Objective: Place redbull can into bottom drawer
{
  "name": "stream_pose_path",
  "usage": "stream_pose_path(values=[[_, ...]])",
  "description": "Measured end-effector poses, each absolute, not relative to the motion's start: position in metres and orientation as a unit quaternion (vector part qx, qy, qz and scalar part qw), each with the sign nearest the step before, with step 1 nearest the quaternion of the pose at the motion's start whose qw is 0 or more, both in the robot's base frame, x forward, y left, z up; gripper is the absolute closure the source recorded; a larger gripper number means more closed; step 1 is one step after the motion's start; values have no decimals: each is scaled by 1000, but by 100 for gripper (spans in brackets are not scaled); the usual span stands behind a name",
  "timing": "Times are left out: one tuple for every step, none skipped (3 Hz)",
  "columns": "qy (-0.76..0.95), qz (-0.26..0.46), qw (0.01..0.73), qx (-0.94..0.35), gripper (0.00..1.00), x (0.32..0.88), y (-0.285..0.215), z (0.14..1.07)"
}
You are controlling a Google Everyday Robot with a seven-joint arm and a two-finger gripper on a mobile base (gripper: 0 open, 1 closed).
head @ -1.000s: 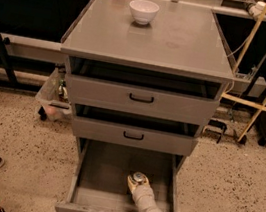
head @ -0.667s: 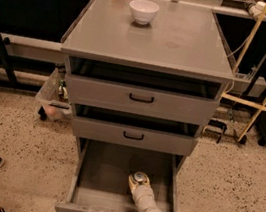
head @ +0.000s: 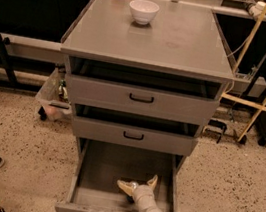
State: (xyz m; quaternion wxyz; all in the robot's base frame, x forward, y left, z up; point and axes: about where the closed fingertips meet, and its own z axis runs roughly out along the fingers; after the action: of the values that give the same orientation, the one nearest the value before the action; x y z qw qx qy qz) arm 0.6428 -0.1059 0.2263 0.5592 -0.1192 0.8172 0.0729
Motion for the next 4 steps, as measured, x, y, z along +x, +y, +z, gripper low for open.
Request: stream_pose_path(values=[[817, 73, 559, -119, 0, 643, -106, 226], [816, 46, 560, -133, 0, 637, -114, 252], [822, -36, 547, -156, 0, 616, -166, 303], [818, -107, 549, -133, 0, 599, -214, 402]])
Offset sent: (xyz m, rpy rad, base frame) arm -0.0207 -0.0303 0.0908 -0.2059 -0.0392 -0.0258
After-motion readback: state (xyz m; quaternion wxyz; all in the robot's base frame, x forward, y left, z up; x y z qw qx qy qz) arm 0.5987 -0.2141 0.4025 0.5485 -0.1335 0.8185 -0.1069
